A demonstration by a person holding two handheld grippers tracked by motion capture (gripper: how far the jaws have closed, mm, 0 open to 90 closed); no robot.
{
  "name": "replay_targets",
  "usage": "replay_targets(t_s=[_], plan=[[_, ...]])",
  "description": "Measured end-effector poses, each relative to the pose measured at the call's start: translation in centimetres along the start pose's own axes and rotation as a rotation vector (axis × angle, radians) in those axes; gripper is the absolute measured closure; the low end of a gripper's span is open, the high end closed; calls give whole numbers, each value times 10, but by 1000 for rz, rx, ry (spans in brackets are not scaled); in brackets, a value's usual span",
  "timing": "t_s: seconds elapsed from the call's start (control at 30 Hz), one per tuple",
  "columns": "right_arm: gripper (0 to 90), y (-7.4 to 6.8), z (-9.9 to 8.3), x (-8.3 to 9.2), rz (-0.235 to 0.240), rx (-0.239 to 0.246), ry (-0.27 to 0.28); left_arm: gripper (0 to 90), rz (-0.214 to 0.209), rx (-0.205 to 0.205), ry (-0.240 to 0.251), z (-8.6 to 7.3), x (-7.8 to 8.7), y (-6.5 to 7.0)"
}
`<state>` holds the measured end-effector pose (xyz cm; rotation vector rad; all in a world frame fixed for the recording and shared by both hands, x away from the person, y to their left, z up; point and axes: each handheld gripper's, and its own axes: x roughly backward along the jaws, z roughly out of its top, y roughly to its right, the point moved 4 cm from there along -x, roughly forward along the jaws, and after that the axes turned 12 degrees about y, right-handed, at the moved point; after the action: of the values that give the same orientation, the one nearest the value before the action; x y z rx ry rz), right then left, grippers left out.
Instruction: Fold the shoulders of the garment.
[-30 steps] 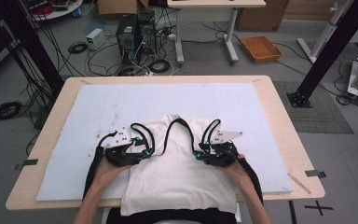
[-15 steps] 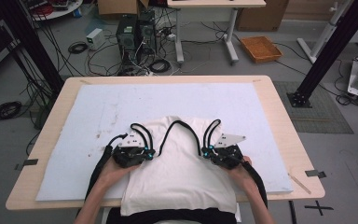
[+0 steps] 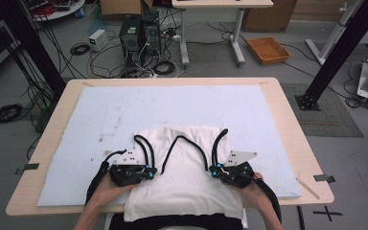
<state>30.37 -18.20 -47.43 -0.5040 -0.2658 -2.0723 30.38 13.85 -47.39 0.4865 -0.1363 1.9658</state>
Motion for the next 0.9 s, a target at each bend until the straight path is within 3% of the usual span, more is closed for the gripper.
replay_targets(t_s=[0.13, 0.27, 0.4, 0.43, 0.47, 0.5, 0.53, 0.57, 0.6, 0.63, 0.73, 0.77, 0.8, 0.9], plan=[[833, 0, -2, 2, 17, -16, 0, 843, -9, -9, -5, 1, 0, 0], [718, 3, 0, 7, 50, -49, 33, 734, -31, 4, 29, 8, 8, -1], [690, 8, 5, 11, 29, -71, 73, 678, 6, 2, 69, 16, 18, -8], [677, 19, 11, 14, -33, -90, 109, 667, 54, 16, 92, 21, 22, -17], [672, 24, 13, 14, -60, -99, 117, 667, 140, 35, 110, 25, 26, -32], [667, 29, 14, 13, -93, -104, 121, 666, 196, 47, 107, 27, 27, -41], [667, 29, 14, 13, -93, -104, 121, 664, 196, 47, 107, 27, 27, -41], [662, 41, 18, 8, -150, -111, 123, 659, 299, 57, 90, 29, 27, -57], [662, 41, 18, 8, -150, -111, 123, 651, 299, 57, 90, 29, 27, -57], [655, 55, 22, 2, -215, -121, 118, 647, 363, 68, 76, 30, 26, -72], [645, 76, 27, -4, -319, -146, 104, 633, 432, 99, 76, 31, 24, -92], [645, 83, 29, -6, -348, -161, 108, 632, 432, 99, 76, 31, 24, -92], [645, 90, 30, -7, -375, -173, 114, 631, 445, 128, 79, 30, 21, -103], [645, 107, 33, -12, -437, -207, 120, 631, 455, 144, 62, 31, 15, -114]])
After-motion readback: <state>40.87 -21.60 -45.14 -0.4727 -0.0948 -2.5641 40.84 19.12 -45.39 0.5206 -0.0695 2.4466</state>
